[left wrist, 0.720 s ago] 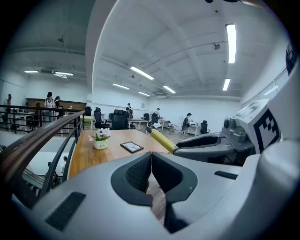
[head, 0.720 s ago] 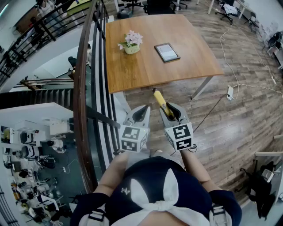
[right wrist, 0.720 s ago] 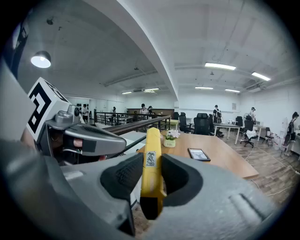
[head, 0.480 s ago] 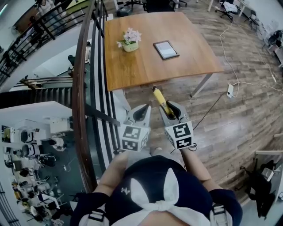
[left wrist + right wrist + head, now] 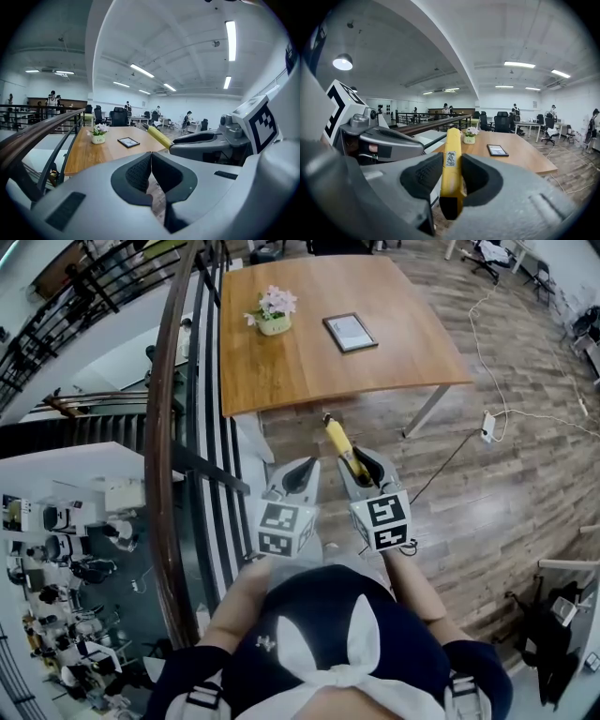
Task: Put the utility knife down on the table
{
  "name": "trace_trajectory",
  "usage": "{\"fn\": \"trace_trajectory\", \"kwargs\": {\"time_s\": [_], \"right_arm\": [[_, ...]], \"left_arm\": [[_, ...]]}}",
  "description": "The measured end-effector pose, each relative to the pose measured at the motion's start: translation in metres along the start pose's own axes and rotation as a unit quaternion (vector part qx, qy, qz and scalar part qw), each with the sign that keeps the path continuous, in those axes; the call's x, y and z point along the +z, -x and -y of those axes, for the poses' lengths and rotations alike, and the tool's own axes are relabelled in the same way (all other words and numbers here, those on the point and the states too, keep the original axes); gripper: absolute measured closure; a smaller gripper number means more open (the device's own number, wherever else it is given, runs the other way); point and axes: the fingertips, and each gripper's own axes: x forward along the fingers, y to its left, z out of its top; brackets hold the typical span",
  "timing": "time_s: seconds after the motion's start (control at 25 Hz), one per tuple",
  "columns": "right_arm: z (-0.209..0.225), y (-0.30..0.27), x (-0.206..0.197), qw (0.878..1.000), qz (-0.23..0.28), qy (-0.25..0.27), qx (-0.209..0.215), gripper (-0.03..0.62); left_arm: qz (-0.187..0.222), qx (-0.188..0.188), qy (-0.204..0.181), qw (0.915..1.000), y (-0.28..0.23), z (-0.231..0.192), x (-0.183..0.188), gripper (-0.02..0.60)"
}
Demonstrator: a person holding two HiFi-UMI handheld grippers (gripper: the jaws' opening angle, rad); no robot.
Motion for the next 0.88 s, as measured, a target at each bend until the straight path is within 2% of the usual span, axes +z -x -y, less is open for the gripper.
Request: {"fn": "trace_trajectory", "kwargs": {"time_s": [0.48,0.88], "right_arm": [[0.034,-0.03,-0.001,1.0,-0.003,-0.014,-0.006,0.471],[0.085,-0.119,0.032,1.0,-0.009,0.0,-0.004,0.471]], "left_arm": [[-0.015,-0.02,-0.002,0.9997,-0.049,-0.014,0.006,0.563],[-0.012,-0.02,0.01,0.9997,-0.127,-0.083,0.04,0.563]]}}
